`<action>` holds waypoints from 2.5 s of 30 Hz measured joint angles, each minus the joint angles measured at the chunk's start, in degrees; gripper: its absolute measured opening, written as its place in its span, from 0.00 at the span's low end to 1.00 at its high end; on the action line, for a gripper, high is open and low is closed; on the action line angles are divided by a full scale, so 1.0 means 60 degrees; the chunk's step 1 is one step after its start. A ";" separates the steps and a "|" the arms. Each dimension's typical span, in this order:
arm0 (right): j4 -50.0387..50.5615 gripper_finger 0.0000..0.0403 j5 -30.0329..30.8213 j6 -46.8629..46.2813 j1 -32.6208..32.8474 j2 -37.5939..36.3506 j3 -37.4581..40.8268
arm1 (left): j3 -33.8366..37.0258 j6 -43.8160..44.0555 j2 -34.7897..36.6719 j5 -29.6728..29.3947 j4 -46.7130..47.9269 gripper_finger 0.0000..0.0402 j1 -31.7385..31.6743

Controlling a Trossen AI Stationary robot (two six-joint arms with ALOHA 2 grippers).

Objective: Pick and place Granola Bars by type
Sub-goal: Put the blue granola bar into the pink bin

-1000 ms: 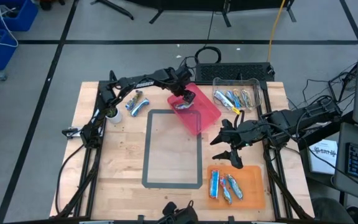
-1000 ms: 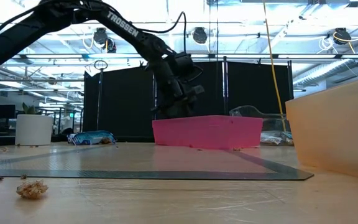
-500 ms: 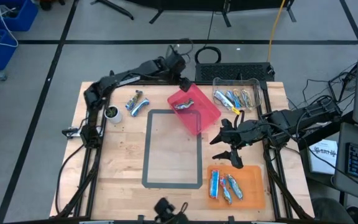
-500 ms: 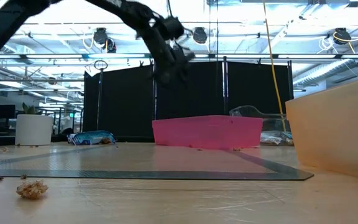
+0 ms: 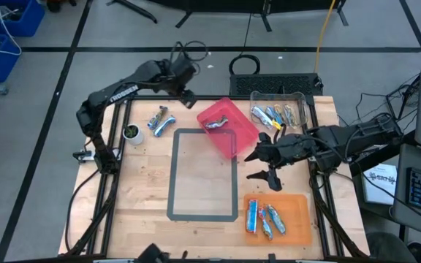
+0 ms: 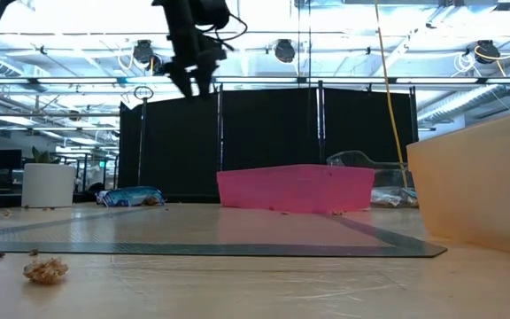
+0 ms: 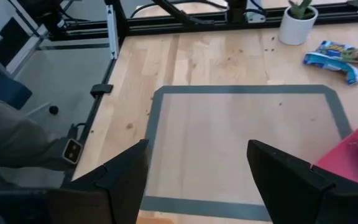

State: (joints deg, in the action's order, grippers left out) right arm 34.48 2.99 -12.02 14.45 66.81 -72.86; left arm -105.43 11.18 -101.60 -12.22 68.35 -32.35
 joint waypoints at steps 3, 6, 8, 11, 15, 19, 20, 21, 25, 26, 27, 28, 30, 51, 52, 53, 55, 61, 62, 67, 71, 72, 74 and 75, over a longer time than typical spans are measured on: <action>-0.0002 0.65 -0.0005 0.0125 -0.0175 0.0000 0.0000 | 0.0004 -0.0290 0.0011 -0.0016 0.1095 0.71 -0.0041; -0.0004 0.65 -0.0005 0.0154 -0.0312 0.0000 0.0000 | 0.0262 -0.0402 0.0022 -0.0081 0.1727 0.76 -0.0053; -0.0004 0.65 -0.0011 0.0227 -0.0380 0.0000 0.0000 | 0.0571 -0.0356 0.0015 -0.0212 0.2007 0.80 -0.0053; -0.0004 0.65 -0.0019 0.0416 -0.0467 0.0000 0.0000 | 0.1198 -0.0353 0.0018 -0.0227 0.2151 0.83 -0.0053; -0.0004 0.65 -0.0017 0.0446 -0.0479 0.0000 0.0000 | 0.2240 -0.0441 0.0013 -0.0223 0.2029 0.84 -0.0049; -0.0004 0.65 -0.0034 0.0446 -0.0475 0.0000 0.0000 | 0.3368 -0.0470 0.0007 -0.0189 0.1395 0.85 -0.0053; -0.0004 0.65 -0.0030 0.0446 -0.0475 0.0000 0.0000 | 0.3623 -0.0477 0.0007 -0.0155 0.1254 0.85 -0.0053; -0.0004 0.65 -0.0030 0.0443 -0.0475 0.0000 0.0000 | 0.3839 -0.0504 0.0010 -0.0139 0.1144 0.85 -0.0053; 0.0000 0.65 -0.0027 0.0446 -0.0475 0.0000 0.0000 | 0.4580 -0.0533 0.0011 0.0075 0.0660 0.85 -0.0019; 0.0000 0.65 -0.0027 0.0445 -0.0475 0.0000 0.0000 | 0.4745 -0.0524 0.0011 0.0105 0.0543 0.85 -0.0011; 0.0000 0.65 -0.0027 0.0446 -0.0475 0.0000 0.0000 | 0.4902 -0.0494 0.0011 0.0109 0.0422 0.85 0.0007; 0.0000 0.65 -0.0027 0.0446 -0.0475 0.0000 0.0000 | 0.5054 -0.0439 0.0011 0.0151 0.0281 0.85 0.0027; 0.0003 0.65 -0.0027 0.0446 -0.0475 0.0000 0.0000 | 0.5278 -0.0356 0.0011 0.0341 0.0048 0.85 0.0029; -0.0117 0.65 -0.0038 0.0373 -0.0471 0.0000 0.0000 | 0.7477 -0.1769 0.0011 0.0606 -0.2256 0.85 -0.0730; -0.0222 0.65 -0.0038 0.0373 -0.0471 0.0000 0.0000 | 0.7501 -0.1821 0.0011 0.0777 -0.2338 0.85 -0.0798; -0.0338 0.65 -0.0038 0.0373 -0.0471 0.0000 0.0000 | 0.7523 -0.1874 0.0011 0.0891 -0.2409 0.84 -0.0851; -0.0615 0.65 -0.0040 0.0375 -0.0471 0.0000 0.0000 | 0.7537 -0.1985 0.0011 0.1216 -0.2431 0.82 -0.0941; -0.0905 0.65 -0.0030 0.0622 -0.0471 0.0000 0.0000 | 0.7541 -0.1919 0.0011 0.1529 -0.2446 0.60 -0.1051; -0.0939 0.65 -0.0027 0.0652 -0.0471 0.0000 0.0000 | 0.7541 -0.1866 0.0011 0.1526 -0.2445 0.56 -0.1051; -0.0929 0.65 -0.0005 0.0719 -0.0471 0.0000 0.0000 | 0.7541 -0.1630 0.0011 0.1535 -0.2439 0.32 -0.1038; -0.0946 0.65 0.0155 0.0935 -0.0471 0.0000 0.0000 | 0.7546 -0.1241 0.0178 0.1551 -0.2406 0.12 -0.1033; -0.0978 0.65 0.0379 0.0929 -0.0471 0.0000 0.0000 | 0.7548 -0.1164 0.0339 0.1551 -0.2405 0.07 -0.1020; -0.1076 0.65 0.0812 0.0782 -0.0471 -0.0005 0.0000 | 0.7543 -0.0996 0.0765 0.1551 -0.2446 0.03 -0.0949; -0.1095 0.65 0.0988 0.0670 -0.0475 -0.0016 0.0000 | 0.7537 -0.0912 0.1015 0.1554 -0.2462 0.04 -0.0919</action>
State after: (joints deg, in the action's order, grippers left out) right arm 27.91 8.92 -8.00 11.60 66.71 -72.86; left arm -60.20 5.71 -95.51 -2.90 53.58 -37.86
